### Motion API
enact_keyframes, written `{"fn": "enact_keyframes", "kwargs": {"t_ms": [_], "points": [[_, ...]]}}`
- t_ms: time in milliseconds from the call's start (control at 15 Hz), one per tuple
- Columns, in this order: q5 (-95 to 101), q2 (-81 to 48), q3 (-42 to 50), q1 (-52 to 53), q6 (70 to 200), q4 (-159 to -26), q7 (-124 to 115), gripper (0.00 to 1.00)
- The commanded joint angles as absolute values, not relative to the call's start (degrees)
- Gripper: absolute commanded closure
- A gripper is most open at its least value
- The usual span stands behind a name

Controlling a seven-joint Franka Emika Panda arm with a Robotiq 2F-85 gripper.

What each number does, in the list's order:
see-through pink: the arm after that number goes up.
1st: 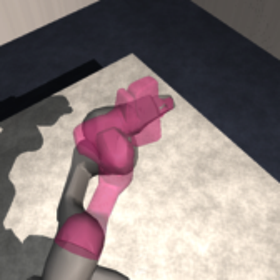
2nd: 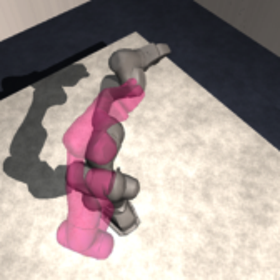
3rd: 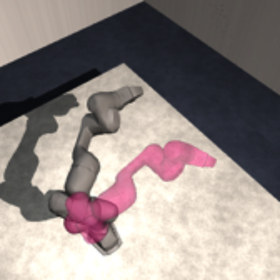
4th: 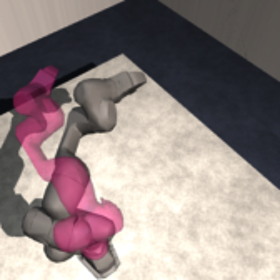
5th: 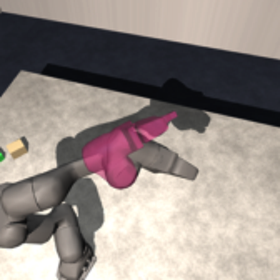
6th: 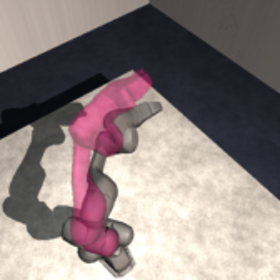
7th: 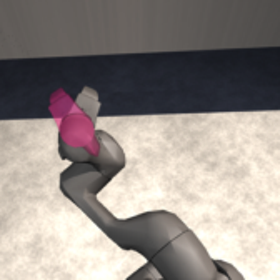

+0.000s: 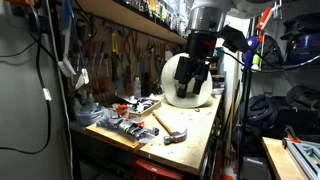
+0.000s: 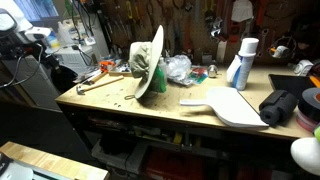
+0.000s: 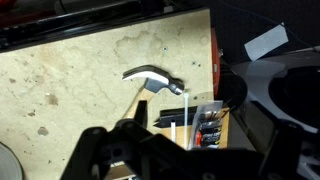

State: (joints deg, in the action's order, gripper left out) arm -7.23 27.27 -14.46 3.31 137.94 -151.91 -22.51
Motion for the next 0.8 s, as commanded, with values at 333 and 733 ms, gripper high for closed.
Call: {"fn": "enact_keyframes", "kwargs": {"t_ms": [333, 733], "points": [[-6.73, 27.03, -13.72, 4.01, 137.82, -151.87, -22.83, 0.0], [-3.2, 27.71, -13.29, -2.15, 147.59, -148.94, -28.73, 0.0]]}}
